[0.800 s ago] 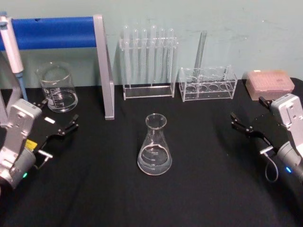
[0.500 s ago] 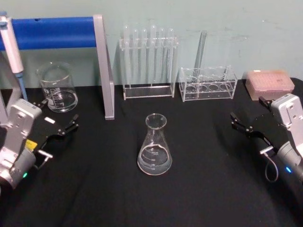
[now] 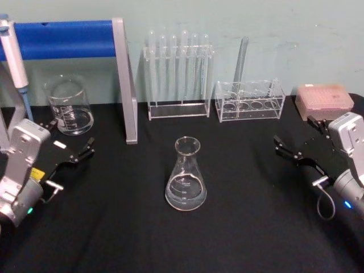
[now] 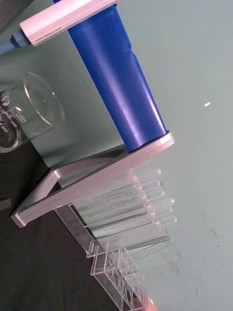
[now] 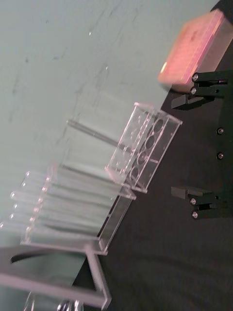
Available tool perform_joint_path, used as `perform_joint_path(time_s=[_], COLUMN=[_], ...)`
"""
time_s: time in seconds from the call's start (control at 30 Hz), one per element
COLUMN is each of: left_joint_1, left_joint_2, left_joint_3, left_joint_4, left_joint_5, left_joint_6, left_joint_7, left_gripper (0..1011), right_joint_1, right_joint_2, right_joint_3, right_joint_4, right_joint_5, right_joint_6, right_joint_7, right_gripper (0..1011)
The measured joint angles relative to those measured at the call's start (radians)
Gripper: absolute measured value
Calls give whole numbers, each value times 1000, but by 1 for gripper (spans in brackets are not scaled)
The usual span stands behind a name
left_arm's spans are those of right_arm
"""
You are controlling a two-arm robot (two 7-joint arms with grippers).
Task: Grasp the erlenmeyer flask with one hand, shake it three times, then place it back.
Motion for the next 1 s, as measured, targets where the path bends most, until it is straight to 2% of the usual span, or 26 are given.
perform_joint_path(time_s=[0.23,0.33,0.47,0.57,0.8,1.0], left_joint_1=[0,0,0,0,0,0], left_joint_2=[0,0,0,0,0,0], left_joint_3=[0,0,0,0,0,0], left_joint_4=[0,0,0,0,0,0], left_joint_5=[0,0,0,0,0,0], left_joint_6=[0,0,0,0,0,0], left_joint_7=[0,0,0,0,0,0], left_gripper=[1001,1001,1001,1001,1001,1001], right_joint_1=[-24,-35,-39,-37,-11,21], right_joint_2=[15,22,26,26,5,-27], right_joint_3=[18,21,20,11,-12,-31], right_joint_4=[-38,-63,-77,-83,-65,-29], right_joint_5=[71,125,162,196,231,239], right_joint_6=[-17,-24,-26,-27,-27,-30], right_joint_7=[120,208,279,363,488,562], right_gripper=[1003,1003,1003,1003,1002,1003])
